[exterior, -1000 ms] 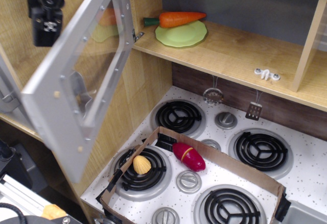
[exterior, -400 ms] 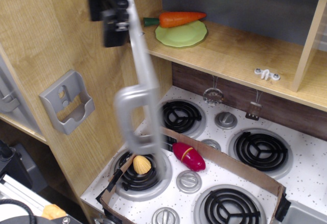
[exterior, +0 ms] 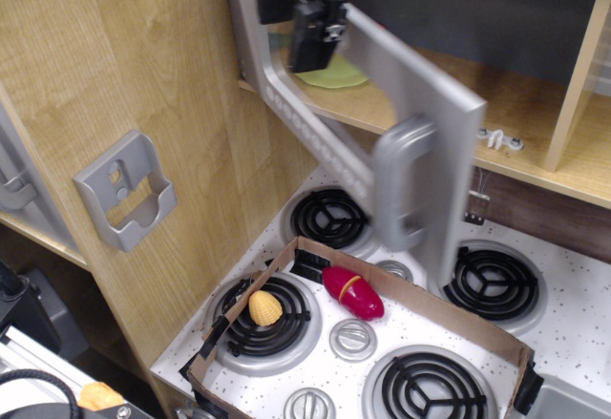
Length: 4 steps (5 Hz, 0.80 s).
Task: Close microwave
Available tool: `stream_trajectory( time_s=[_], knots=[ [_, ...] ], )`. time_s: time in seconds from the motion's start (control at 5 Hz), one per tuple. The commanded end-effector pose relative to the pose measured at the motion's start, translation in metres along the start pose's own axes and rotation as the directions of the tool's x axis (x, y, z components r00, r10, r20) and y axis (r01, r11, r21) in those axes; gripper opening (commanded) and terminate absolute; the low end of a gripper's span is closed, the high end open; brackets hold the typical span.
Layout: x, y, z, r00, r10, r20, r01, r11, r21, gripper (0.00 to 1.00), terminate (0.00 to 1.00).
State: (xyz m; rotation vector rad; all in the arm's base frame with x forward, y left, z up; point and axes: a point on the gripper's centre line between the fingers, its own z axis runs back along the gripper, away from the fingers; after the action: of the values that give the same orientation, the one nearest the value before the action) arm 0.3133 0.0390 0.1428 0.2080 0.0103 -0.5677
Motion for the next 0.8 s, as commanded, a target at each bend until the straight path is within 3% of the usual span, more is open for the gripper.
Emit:
stream_trajectory(
  time_s=[0.0, 0.2, 0.4, 0.6],
  knots=[
    [0.033, 0.010, 0.029, 0.986, 0.030, 0.162, -0.036, 0.999, 0.037, 1.00, 0.00],
    [0.049, 0.017, 0.037, 0.959, 0.011, 0.283, -0.039, 0.995, 0.095, 1.00, 0.00],
    [0.066, 0.025, 0.047, 0.939, -0.028, 0.344, -0.021, 0.990, 0.136, 1.00, 0.00],
    [0.078, 0.029, 0.059, 0.935, -0.052, 0.350, -0.010, 0.985, 0.174, 1.00, 0.00]
  ],
)
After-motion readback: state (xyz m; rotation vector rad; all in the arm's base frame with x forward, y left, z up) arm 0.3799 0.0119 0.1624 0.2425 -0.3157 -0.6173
